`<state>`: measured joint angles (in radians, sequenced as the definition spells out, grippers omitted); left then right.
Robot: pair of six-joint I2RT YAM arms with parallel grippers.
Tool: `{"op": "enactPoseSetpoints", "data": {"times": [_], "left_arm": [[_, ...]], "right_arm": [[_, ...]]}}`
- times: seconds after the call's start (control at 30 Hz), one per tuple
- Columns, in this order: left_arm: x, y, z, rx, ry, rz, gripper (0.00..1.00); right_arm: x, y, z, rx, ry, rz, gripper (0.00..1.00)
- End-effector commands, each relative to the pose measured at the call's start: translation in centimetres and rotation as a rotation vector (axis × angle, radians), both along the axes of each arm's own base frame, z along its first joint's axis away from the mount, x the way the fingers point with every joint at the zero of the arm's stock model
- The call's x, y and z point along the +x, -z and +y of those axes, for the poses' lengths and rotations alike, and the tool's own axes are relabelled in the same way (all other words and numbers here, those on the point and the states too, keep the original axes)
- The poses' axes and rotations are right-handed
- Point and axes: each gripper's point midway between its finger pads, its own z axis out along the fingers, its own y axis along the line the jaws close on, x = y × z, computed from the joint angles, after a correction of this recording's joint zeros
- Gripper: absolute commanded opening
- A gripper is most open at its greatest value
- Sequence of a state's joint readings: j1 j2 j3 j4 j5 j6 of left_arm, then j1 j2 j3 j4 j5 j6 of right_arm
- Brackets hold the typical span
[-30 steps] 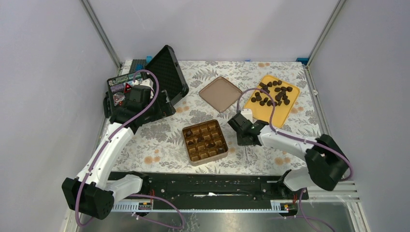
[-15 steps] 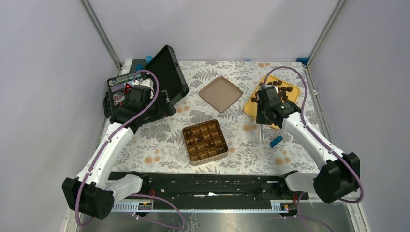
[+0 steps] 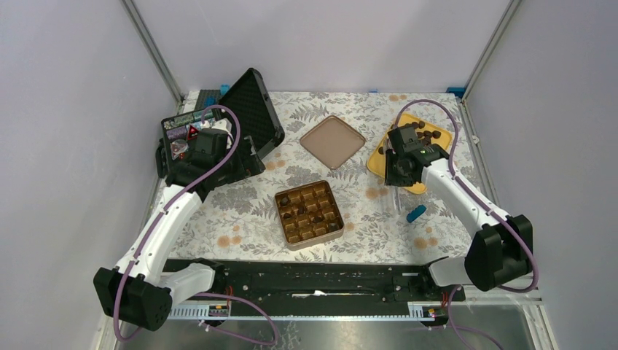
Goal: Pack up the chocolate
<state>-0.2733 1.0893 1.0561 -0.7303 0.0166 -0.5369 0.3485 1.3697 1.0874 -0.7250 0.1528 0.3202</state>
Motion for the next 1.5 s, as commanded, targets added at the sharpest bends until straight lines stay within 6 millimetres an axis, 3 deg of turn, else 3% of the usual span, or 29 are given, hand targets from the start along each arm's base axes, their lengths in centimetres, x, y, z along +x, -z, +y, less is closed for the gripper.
{"op": "enactPoseSetpoints", "data": {"times": [0.0,0.63,0.97,1.47], "left_arm": [[1.3,-1.5,0.0,0.006,0.001,-0.066,0.99],[1.5,-0.8,0.6,0.037,-0.018,-0.059,0.99],[1.4,-0.7,0.7,0.039,-0.023,-0.058,0.99],[1.3,-0.6,1.0,0.045,-0.031,-0.058,0.99]], "right_arm": [[1.7,-1.7,0.0,-0.002,0.002,-0.050,0.39],[3.7,-0.2,-0.7,-0.073,0.036,-0.045,0.42],[5.5,0.1,0.2,-0.068,0.015,-0.048,0.42],[7.6,0.7,-0.1,-0.124,0.021,-0.046,0.44]]}}
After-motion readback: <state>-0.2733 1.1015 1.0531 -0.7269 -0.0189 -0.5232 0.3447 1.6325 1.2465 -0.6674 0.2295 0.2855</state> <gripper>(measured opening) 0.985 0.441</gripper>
